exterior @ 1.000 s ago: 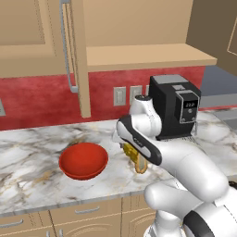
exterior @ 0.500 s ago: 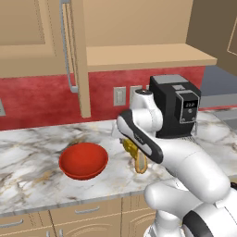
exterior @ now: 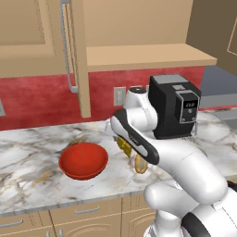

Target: Pick both bowls and place them on the counter. Then place the cheese in one bowl and place the hotdog bun in the other bowl.

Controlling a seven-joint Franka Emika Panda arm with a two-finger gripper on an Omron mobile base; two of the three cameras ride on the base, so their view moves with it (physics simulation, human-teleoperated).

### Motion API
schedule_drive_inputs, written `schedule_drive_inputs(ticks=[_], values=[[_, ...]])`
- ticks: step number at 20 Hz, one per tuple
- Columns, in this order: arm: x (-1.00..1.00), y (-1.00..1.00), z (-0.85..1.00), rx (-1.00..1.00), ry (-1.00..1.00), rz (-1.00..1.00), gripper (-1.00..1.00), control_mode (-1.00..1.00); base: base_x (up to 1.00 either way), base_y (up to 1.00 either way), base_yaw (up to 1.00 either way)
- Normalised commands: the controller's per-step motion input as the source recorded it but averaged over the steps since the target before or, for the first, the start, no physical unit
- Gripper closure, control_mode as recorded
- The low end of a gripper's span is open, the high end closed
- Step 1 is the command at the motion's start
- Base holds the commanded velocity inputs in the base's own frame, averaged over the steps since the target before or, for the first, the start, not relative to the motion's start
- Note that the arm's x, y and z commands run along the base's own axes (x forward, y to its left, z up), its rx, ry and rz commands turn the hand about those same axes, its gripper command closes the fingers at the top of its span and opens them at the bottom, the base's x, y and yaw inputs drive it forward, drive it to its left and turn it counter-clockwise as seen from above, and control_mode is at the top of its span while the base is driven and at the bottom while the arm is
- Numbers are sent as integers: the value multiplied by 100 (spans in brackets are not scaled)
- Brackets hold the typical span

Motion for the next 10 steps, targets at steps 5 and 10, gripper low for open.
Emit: schedule_drive_inputs(ticks=[5, 10], values=[[1, 47, -7, 0, -5, 4, 100, -100, 0, 0, 0], [19, 47, -13, 0, -1, 8, 100, -100, 0, 0, 0]])
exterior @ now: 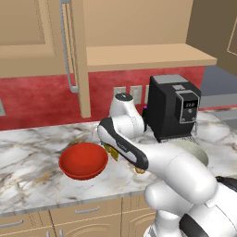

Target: Pick both bowls and place them on the counter. Then place the cheese in one bowl and place the hotdog bun in the other bowl.

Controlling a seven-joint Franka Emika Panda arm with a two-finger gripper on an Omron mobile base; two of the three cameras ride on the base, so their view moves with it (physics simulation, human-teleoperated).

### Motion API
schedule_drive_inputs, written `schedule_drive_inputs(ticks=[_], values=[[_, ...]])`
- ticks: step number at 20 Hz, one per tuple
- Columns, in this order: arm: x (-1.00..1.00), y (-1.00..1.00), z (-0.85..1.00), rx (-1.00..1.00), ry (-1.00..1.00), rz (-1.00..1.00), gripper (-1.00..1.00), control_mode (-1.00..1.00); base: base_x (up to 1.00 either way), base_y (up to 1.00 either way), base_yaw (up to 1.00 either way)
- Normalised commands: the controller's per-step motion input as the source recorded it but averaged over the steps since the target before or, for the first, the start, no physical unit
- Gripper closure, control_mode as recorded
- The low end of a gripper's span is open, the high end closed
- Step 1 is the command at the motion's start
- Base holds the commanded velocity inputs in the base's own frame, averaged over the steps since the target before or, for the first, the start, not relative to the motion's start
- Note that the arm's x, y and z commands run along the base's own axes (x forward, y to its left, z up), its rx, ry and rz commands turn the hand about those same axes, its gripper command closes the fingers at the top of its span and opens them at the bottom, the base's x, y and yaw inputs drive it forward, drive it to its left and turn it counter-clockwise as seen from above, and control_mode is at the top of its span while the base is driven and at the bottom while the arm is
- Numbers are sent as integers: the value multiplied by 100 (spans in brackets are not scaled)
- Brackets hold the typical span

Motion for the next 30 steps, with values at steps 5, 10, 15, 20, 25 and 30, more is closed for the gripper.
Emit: schedule_drive_inputs(ticks=[5, 10, 15, 20, 25, 30], values=[[35, 35, -1, 0, 0, 6, 100, -100, 0, 0, 0], [10, 41, -18, 0, 1, 7, 100, -100, 0, 0, 0], [6, 39, -22, 0, 1, 5, 100, -100, 0, 0, 0], [0, 29, -29, 0, 4, 4, 100, -100, 0, 0, 0], [0, 17, -28, 0, 7, 2, 100, -100, 0, 0, 0], [12, 17, -18, 0, 7, 0, 100, -100, 0, 0, 0]])
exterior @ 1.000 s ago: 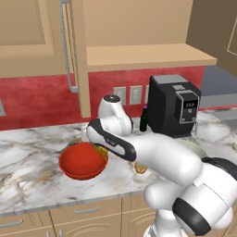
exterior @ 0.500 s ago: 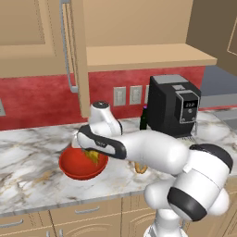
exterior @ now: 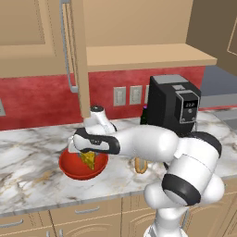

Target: Pick both bowls and place them on the counter. Then place the cheese in one bowl and place the hotdog bun in the other bowl.

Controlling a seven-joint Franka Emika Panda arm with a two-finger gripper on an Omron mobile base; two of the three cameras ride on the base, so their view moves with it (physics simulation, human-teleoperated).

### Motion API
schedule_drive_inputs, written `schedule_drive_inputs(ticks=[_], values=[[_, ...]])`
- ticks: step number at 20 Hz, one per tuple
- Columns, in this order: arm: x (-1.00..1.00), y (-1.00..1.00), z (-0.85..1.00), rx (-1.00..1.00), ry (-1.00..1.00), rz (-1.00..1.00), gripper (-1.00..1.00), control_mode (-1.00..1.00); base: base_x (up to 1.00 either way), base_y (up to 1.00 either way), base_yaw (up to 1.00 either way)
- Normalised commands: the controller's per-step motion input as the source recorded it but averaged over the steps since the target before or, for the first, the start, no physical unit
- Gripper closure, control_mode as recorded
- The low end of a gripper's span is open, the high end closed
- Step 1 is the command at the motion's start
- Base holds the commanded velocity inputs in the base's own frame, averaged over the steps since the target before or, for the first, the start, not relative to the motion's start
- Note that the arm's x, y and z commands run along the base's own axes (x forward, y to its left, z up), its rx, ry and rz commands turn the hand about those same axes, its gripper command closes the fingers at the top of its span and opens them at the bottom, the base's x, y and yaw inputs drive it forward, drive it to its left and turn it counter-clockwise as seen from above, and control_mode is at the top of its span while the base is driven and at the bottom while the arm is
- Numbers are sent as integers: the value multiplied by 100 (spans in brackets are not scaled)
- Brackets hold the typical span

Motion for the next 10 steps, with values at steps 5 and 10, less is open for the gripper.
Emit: schedule_drive_inputs(ticks=[5, 10], values=[[14, 23, -14, 0, 6, 0, 100, -100, 0, 0, 0], [4, 14, -12, -1, 7, 0, 100, -100, 0, 0, 0]])
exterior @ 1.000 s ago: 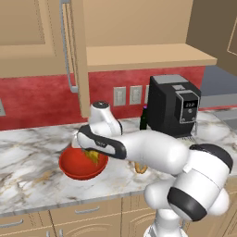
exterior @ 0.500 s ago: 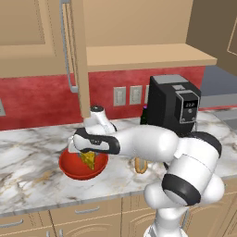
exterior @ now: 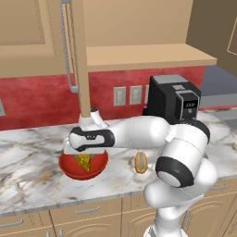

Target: Pick both bowls and place them on the counter. Then place the cheese in one bowl and place the hotdog bun in the other bowl.

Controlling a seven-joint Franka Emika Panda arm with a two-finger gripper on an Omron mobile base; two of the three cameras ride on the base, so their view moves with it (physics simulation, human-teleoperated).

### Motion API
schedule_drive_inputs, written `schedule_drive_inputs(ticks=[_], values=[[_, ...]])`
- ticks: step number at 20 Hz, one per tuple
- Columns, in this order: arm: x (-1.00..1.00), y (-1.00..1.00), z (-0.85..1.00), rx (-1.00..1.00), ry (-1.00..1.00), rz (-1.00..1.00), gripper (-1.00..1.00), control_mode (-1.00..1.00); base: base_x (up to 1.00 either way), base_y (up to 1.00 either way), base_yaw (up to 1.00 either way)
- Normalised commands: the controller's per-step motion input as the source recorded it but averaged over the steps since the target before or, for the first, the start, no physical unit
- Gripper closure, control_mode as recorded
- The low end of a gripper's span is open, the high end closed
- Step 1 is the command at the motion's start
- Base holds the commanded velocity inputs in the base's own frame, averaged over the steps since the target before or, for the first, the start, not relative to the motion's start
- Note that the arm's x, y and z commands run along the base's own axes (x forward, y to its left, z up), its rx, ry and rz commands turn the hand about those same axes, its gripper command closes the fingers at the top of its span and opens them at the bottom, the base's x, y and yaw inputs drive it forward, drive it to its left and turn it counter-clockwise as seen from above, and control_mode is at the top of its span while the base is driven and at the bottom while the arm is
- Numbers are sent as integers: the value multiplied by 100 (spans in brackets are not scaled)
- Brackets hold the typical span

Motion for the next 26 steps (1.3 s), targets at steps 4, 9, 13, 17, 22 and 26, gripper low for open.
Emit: schedule_drive_inputs(ticks=[4, 9, 13, 17, 22, 26], values=[[4, 5, -9, -1, 5, 0, 100, -100, 0, 0, 0], [4, 0, -9, -2, 6, 0, 100, -100, 0, 0, 0], [0, 0, -9, -3, 1, 0, 100, -100, 0, 0, 0], [0, 0, -8, -2, 0, 0, 100, -100, 0, 0, 0], [1, 0, -7, -2, 0, 0, 100, -100, 0, 0, 0], [5, 0, -6, 0, 0, 0, 100, -100, 0, 0, 0]])
